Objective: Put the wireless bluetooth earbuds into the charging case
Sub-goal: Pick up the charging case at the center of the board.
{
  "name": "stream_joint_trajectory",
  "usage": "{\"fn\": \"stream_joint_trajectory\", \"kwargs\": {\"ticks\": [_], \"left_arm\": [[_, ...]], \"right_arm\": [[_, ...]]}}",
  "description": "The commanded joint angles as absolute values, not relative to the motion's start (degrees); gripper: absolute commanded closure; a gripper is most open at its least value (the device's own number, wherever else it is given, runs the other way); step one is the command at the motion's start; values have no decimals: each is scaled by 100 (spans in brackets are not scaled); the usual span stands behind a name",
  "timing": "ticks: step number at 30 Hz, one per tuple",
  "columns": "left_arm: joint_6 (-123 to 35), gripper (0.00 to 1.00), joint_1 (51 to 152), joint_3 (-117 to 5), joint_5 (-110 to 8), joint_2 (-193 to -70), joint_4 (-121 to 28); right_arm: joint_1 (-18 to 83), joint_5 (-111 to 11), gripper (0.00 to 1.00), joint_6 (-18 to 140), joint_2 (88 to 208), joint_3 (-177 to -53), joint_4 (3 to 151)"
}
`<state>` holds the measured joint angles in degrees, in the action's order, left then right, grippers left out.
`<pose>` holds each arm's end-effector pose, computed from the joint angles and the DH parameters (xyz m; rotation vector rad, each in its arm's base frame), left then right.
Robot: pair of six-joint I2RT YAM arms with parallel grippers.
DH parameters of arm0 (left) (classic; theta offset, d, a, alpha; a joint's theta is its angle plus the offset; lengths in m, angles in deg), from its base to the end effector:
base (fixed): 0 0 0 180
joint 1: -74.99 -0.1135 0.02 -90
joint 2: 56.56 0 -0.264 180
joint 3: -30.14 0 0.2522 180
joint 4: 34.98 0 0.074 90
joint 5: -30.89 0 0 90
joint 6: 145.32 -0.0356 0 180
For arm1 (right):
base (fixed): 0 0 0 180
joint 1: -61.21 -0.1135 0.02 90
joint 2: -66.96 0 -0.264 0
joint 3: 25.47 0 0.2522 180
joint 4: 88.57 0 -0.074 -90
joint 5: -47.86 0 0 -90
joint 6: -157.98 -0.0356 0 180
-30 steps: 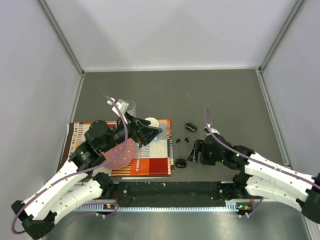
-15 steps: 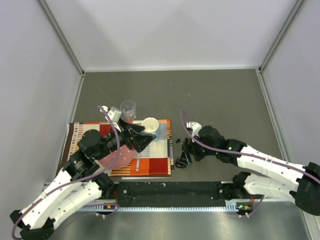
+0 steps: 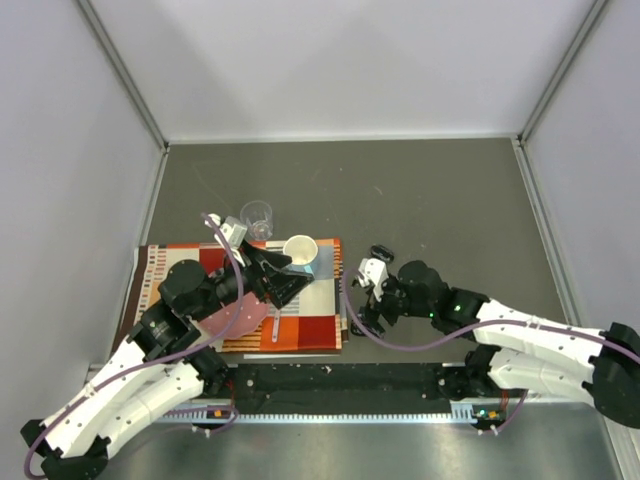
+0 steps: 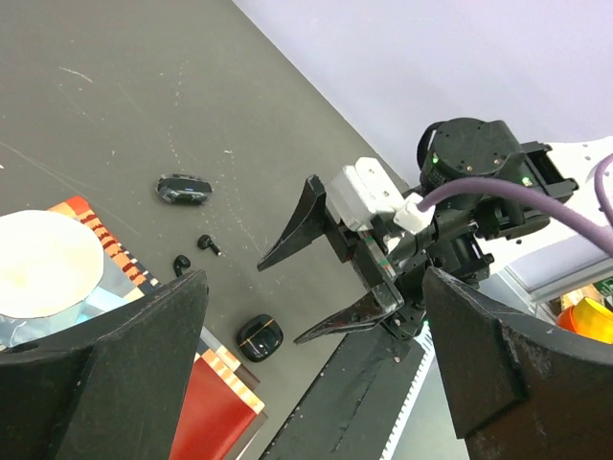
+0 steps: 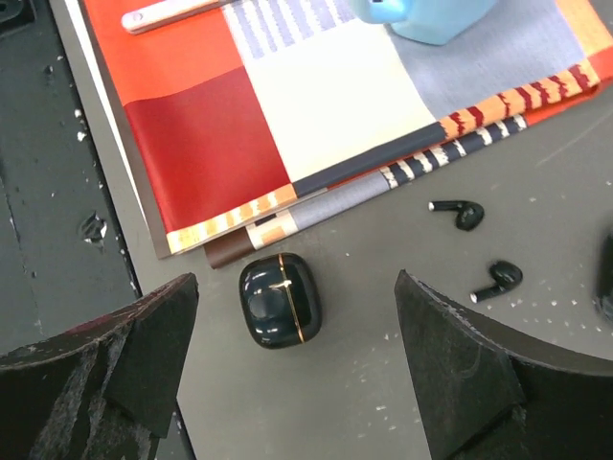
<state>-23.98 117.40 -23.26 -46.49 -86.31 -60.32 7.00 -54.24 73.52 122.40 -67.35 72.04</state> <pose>0.0911 -0.0938 0.3425 0.3496 1.6939 -1.1540 0.1148 0.1720 0.2126 -1.2145 1.8579 0.7103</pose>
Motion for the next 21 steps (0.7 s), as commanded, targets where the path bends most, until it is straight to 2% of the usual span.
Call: {"fn": "stream_joint_trajectory", "kwargs": {"ticks": [1,6,16,21], "left_arm": [[-2508,2,11735,-2273,-4584,-8539,-5744],[-2622,2,11735,-2300,-4566,-8486,-5779],[-2701,2,11735,-2256,-4628,-8389,-5885],[-2728,2,11735,-2273,-4716,-8301,-5981]], "right_arm": [[567,-5919,17,7869,12435,-6376,8292],[558,-6375,18,8430,12505,-5796,8839],[567,-6271,18,8608,13094,-5285,10007],[575,-6288,21,8678,13533,-5285,10166]]}}
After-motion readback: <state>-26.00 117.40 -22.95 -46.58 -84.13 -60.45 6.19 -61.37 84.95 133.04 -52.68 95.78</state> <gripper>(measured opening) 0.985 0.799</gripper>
